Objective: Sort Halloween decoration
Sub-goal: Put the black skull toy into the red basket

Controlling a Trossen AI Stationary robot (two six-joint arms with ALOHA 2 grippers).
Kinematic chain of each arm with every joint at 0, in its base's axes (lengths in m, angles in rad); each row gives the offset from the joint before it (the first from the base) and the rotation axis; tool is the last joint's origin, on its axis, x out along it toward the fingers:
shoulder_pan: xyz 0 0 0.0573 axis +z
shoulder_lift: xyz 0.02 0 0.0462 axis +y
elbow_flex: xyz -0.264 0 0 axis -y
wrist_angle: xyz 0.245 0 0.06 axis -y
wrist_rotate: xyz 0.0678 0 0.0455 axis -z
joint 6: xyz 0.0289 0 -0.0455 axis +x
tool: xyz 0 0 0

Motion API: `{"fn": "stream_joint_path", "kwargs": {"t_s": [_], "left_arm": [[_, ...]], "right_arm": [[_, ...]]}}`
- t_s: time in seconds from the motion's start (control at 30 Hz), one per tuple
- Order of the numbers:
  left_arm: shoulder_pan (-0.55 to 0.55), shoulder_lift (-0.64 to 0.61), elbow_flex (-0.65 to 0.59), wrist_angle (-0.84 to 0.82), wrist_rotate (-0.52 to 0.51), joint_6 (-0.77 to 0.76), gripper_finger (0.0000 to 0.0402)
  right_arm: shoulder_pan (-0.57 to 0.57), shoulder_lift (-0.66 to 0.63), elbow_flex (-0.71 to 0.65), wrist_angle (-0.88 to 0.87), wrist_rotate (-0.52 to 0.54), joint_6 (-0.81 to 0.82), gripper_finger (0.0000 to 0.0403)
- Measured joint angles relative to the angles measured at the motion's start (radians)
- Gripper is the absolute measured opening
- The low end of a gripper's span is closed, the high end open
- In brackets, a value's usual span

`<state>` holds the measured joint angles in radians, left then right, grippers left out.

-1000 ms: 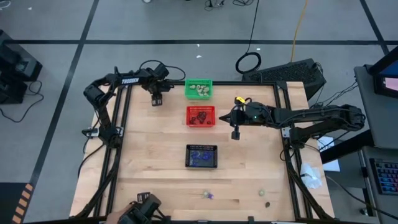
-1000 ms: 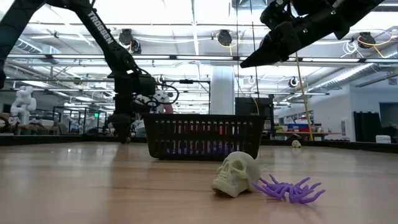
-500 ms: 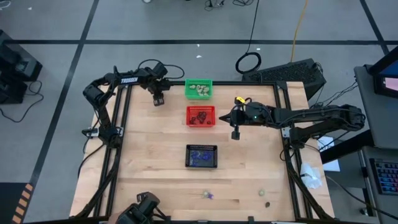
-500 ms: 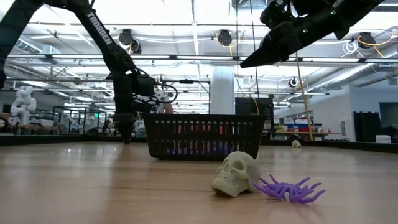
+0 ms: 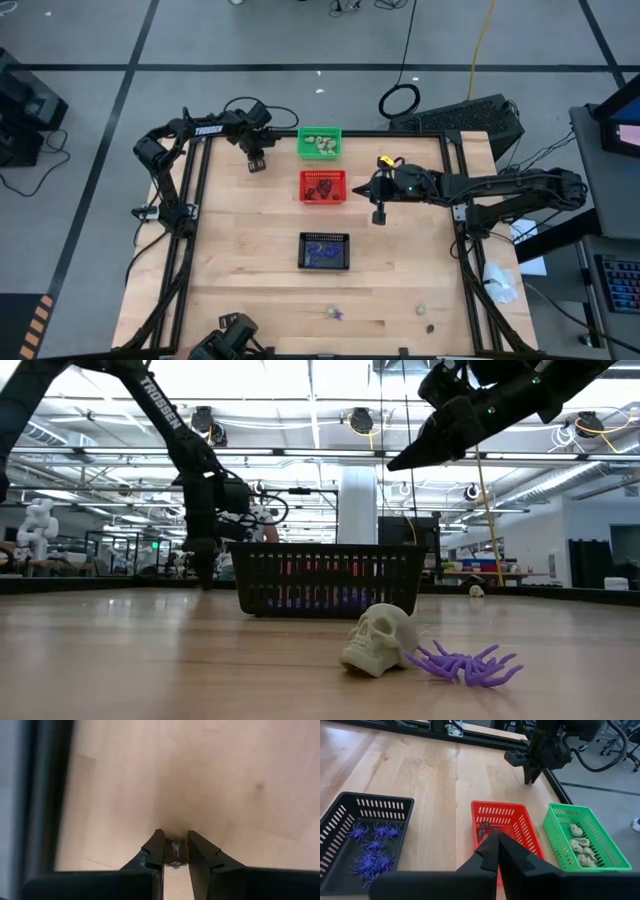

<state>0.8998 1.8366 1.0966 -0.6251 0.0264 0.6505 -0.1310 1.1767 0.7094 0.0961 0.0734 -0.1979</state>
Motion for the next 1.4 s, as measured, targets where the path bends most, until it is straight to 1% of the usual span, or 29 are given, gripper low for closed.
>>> {"fn": "stream_joint_path", "kwargs": {"t_s": [0.17, 0.33, 0.47, 0.67, 0.83, 1.03, 1.4], "left_arm": [[-0.034, -0.036, -0.007, -0.041, 0.003, -0.022, 0.0044], [-0.099, -0.115, -0.005, -0.046, 0.015, -0.057, 0.0044], [-0.177, -0.192, -0.005, -0.037, 0.055, -0.099, 0.0044], [-0.329, -0.271, -0.004, -0.003, 0.063, -0.176, 0.0044], [-0.443, -0.28, -0.003, 0.043, 0.065, -0.243, 0.0044], [-0.547, -0.28, -0.003, 0.099, 0.071, -0.279, 0.0044], [-0.617, -0.28, -0.003, 0.096, 0.071, -0.305, 0.0045]], "right_arm": [[0.0, 0.0, 0.0, -0.004, 0.0, 0.001, 0.0], [0.0, 0.0, 0.0, -0.026, 0.0, 0.001, 0.0], [0.0, 0.0, 0.0, -0.039, 0.001, 0.002, 0.0], [0.0, 0.0, 0.0, -0.048, 0.003, 0.007, 0.0], [0.0, 0.0, 0.0, -0.048, 0.003, 0.018, 0.0], [0.0, 0.0, 0.0, -0.048, 0.003, 0.021, 0.0], [0.0, 0.0, 0.0, -0.048, 0.003, 0.021, 0.0]]}}
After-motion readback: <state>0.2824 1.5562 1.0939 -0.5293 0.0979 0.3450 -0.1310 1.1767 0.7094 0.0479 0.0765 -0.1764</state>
